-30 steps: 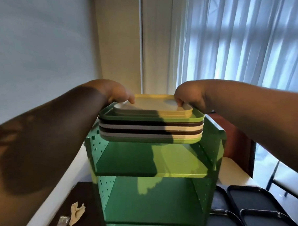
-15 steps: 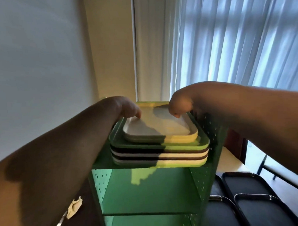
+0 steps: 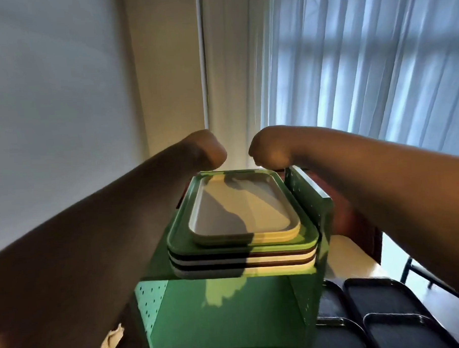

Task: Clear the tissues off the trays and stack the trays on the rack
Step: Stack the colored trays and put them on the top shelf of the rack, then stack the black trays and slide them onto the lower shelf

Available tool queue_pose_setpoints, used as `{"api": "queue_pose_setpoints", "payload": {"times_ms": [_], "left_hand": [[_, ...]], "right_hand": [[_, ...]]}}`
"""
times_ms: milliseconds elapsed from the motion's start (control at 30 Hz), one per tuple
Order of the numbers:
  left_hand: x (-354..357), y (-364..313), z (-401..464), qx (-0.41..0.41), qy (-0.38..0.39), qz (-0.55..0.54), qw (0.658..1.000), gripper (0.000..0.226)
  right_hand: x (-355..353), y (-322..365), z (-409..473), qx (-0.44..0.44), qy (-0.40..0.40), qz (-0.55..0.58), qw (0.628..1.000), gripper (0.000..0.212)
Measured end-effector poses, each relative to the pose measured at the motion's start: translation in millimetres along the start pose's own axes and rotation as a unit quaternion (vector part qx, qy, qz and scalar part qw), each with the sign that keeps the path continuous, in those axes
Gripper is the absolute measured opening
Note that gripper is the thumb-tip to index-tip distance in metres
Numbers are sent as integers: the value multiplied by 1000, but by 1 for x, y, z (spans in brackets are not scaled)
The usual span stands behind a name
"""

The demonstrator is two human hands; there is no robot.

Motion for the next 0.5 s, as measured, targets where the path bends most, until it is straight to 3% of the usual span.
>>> {"api": "queue_pose_setpoints", "payload": {"times_ms": [167, 300, 400, 500], "left_hand": [[-5, -62, 7, 67, -39, -47, 996, 36], [1, -126, 5, 125, -48, -22, 991, 37], [12, -170, 6, 160, -60, 1, 985, 38], [34, -208, 10, 186, -59, 22, 981, 38]], "right_hand": [[-17, -70, -12, 49, -170, 167, 970, 34], [-5, -130, -32, 112, -229, 368, 894, 37], [9, -169, -45, 129, -269, 429, 853, 39], [30, -206, -53, 136, -277, 455, 835, 38]]}}
Point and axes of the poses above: each hand's wrist, its own z-axis towards the middle knuckle, its own x-axis out of the palm, y = z × x, the point moved 8 cm from there along z, towards the middle knuckle, and after that the axes turned 3 degrees about x, right-handed, at the moved point
